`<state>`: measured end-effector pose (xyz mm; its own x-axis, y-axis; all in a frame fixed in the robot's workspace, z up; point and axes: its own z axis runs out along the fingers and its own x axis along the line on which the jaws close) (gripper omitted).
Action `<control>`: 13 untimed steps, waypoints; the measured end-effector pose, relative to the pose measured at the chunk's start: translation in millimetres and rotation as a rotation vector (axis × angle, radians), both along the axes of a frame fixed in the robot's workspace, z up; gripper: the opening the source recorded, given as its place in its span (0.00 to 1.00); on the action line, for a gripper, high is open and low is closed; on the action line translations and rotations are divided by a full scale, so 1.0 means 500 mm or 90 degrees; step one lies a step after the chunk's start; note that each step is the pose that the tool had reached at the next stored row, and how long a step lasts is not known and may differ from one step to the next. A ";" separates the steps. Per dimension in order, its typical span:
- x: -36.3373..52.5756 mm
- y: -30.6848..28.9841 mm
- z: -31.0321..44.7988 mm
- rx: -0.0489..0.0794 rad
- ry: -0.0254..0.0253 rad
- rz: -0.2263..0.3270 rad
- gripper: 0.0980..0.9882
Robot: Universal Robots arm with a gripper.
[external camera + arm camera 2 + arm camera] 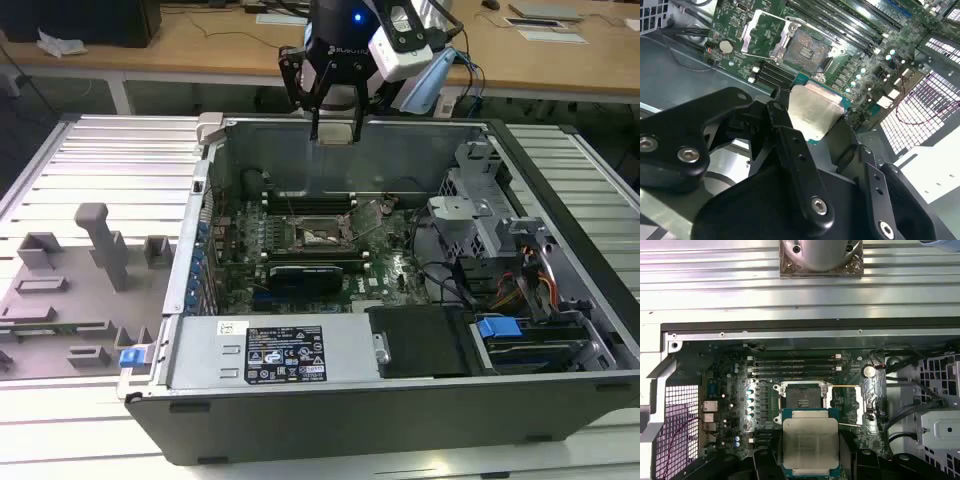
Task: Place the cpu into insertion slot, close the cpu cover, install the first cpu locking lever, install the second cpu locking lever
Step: 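Place the cpu into insertion slot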
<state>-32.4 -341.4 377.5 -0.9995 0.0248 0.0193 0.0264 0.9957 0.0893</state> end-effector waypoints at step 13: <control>0.000 0.001 -0.042 -0.003 0.0000 0.000 0.50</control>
